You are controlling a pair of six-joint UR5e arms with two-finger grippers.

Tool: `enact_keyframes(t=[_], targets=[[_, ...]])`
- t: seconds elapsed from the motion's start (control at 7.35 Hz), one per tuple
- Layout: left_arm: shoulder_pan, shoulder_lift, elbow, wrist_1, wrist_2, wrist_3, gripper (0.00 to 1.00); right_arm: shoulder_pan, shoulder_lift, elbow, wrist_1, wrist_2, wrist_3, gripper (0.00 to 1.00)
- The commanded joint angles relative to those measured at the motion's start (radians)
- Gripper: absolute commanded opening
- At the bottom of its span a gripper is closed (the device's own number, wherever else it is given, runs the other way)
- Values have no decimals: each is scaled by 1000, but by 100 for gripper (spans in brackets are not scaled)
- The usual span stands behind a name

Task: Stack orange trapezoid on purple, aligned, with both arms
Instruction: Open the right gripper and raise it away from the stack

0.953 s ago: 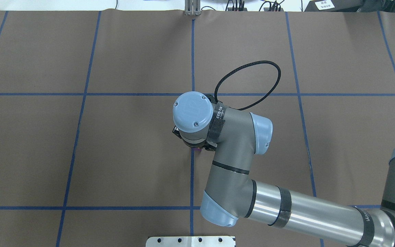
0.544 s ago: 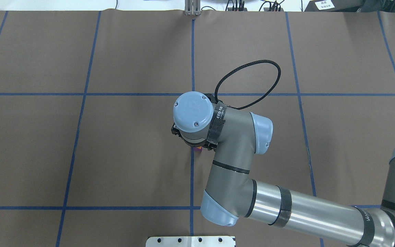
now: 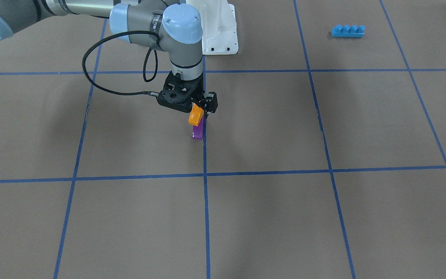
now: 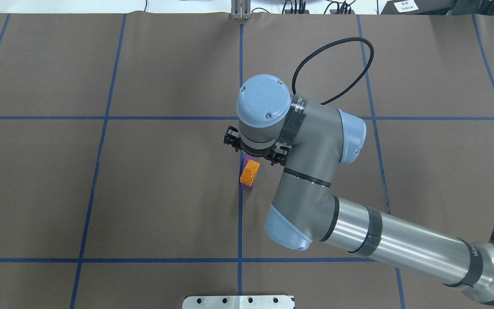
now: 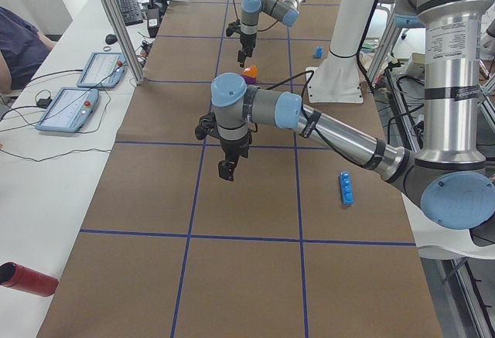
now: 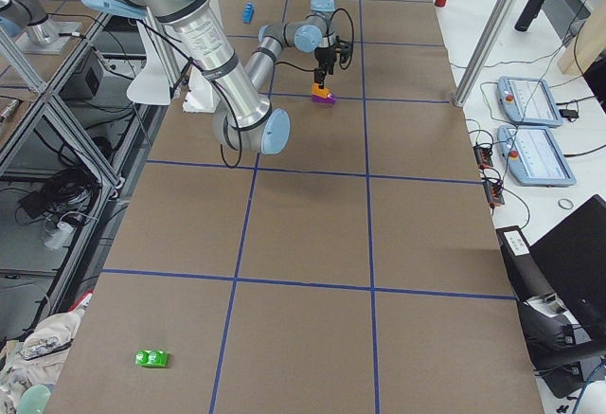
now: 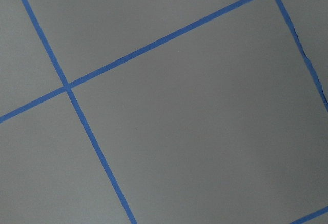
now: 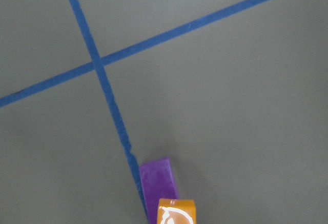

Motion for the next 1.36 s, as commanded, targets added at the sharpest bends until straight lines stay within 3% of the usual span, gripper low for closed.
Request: enact_keyframes(t=[0.0,0.27,0.68,1.22], targets=[[-87,9,85,-23,-6,11,100,116,-124,120,-30,105,-173,100],[-131,17,85,-44,-6,14,100,282,-311,261,-90,218,-460,100],[-153,89,117,-166,2,10,100,588,-541,271,-91,367,-1005,100],[-151,112,154,-237,-2,5,100,924,-716,253,-204,389,-1607,100]])
